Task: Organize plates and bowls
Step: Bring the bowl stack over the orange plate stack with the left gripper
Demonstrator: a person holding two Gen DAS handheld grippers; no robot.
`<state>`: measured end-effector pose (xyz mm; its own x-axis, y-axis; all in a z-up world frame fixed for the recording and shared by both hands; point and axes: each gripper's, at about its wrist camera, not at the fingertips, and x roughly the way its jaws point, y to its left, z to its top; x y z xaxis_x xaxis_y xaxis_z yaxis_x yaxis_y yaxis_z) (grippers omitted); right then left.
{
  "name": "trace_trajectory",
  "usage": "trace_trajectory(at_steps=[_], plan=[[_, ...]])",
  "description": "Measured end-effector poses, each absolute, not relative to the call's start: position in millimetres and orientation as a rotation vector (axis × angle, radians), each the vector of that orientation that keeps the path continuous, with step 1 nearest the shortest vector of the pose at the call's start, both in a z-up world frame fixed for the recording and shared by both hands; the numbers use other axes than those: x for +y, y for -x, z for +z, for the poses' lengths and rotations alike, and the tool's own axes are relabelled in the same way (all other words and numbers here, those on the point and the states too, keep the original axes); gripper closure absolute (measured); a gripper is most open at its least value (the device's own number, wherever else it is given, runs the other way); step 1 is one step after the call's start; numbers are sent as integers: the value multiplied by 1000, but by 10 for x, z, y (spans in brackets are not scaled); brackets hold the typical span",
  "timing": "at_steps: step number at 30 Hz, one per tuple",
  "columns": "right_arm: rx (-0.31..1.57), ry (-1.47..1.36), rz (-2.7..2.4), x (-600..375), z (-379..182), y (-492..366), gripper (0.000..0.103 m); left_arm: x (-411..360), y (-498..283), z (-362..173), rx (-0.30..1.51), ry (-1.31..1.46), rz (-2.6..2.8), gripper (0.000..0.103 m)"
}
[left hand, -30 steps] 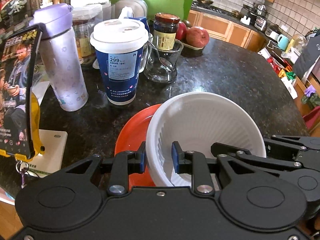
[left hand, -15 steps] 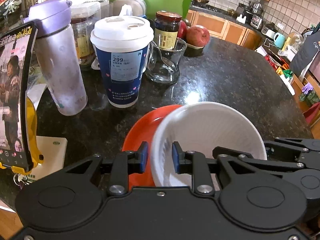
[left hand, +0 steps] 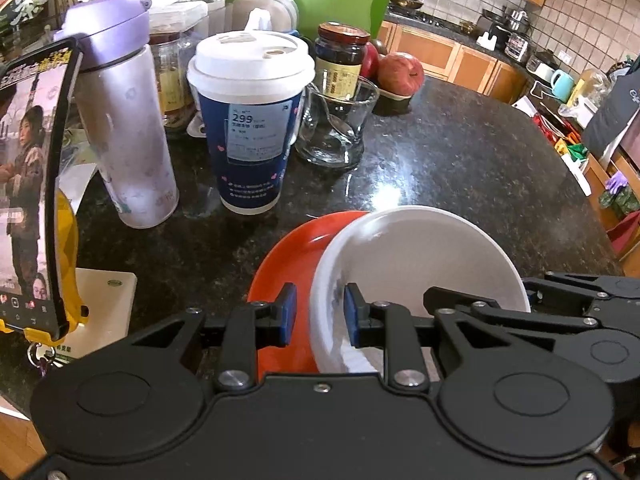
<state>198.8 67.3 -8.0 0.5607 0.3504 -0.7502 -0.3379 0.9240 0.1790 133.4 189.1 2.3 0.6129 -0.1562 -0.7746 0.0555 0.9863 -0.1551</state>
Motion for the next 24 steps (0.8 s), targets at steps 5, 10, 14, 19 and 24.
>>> trace_trajectory(at_steps=[5,10,14,19,24], plan=[[887,-26,409,657,-81,-2030,73,1907,-1330,24,905,128,-122,70],[872,-27,416,640,-46,-2014,73,1909,-1322,49,893,131,-118,70],[859,-30,420,631,-24,-2015,73,1892,-1314,86,878,131,-122,70],[842,-37,413,613,7,-2033,72,1877,-1324,111,867,128,-127,70],[819,-50,391,585,37,-2039,70,1892,-1334,129,861,134,-132,70]])
